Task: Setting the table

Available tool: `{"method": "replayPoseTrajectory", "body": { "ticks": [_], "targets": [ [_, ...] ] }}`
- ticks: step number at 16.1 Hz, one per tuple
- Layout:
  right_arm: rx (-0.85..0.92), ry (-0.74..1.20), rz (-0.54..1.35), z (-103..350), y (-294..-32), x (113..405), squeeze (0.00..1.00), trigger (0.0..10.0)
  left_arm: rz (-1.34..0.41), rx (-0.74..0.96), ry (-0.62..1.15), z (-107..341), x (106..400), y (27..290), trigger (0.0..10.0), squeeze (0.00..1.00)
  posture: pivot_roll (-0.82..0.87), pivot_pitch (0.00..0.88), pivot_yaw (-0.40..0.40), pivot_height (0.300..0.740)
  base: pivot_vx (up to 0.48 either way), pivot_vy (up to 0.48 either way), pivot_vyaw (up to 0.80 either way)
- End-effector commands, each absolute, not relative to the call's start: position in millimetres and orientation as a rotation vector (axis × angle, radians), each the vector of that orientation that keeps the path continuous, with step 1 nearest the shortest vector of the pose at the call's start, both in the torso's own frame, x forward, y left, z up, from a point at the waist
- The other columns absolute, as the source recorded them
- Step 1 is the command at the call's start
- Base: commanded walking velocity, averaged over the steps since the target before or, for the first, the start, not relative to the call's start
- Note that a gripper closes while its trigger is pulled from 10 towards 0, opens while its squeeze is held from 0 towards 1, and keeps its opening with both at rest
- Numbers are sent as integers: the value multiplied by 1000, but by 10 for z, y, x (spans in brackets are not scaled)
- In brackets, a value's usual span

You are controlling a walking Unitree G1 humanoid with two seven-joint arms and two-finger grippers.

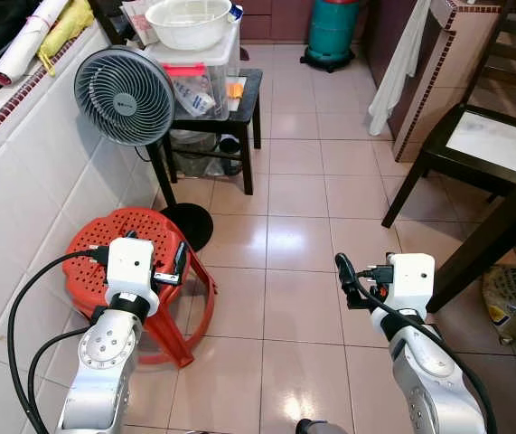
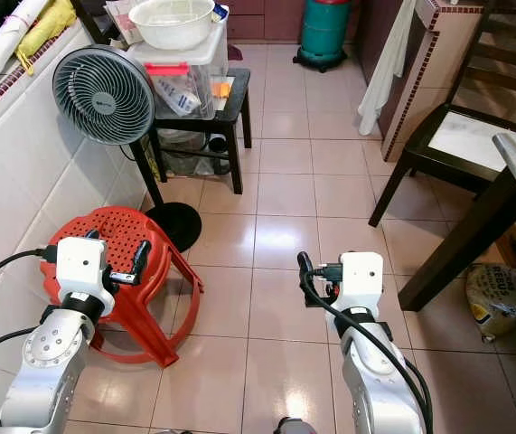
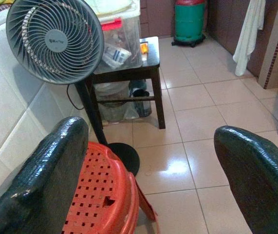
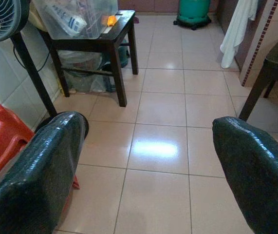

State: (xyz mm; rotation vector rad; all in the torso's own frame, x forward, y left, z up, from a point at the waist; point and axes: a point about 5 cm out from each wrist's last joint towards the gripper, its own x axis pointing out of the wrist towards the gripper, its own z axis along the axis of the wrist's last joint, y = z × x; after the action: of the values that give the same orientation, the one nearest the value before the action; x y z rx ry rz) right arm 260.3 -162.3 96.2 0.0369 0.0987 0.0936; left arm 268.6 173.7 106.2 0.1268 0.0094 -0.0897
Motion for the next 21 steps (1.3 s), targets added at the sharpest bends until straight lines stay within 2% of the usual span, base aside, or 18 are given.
{"method": "replayPoseTrajectory", "body": {
  "ticks": [1, 5, 6, 7, 13, 16, 20, 21],
  "targets": [
    [41, 109, 90, 953, -1630, 2601, 0, 10000, -73, 133, 21, 1033, 2672, 1773, 10000, 0, -158, 109, 30, 740, 0, 0, 0],
    [41, 109, 90, 953, -1630, 2601, 0, 10000, -73, 133, 21, 1033, 2672, 1773, 10000, 0, -158, 109, 30, 740, 0, 0, 0],
    [35, 112, 95, 951, -1628, 2606, 0, 10000, -67, 131, 20, 1030, 2672, 1771, 10000, 0, 0, 0, 0, 740, 0, 0, 0],
    [30, 117, 109, 966, -1615, 2640, 0, 10000, -59, 122, 19, 1008, 2682, 1745, 10000, 0, -173, 105, 5, 740, 0, 0, 0],
    [36, 120, 92, 976, -1619, 2656, 0, 10000, -44, 116, 16, 999, 2693, 1736, 10000, 0, -177, 111, 7, 740, 0, 0, 0],
    [-39, 113, 79, 988, -1633, 2668, 0, 10000, -21, 106, 15, 991, 2698, 1755, 10000, 0, -177, 111, 7, 740, 0, 0, 0],
    [-10, 143, 75, 960, -1655, 2672, 0, 10000, 3, 75, 26, 975, 2706, 1782, 10000, 0, -181, 113, 5, 740, 0, 0, 0],
    [18, 128, 138, 983, -1611, 2645, 0, 10000, 16, 64, 31, 972, 2725, 1795, 10000, 0, -184, 114, 4, 740, 0, 0, 0]
  ]
}}
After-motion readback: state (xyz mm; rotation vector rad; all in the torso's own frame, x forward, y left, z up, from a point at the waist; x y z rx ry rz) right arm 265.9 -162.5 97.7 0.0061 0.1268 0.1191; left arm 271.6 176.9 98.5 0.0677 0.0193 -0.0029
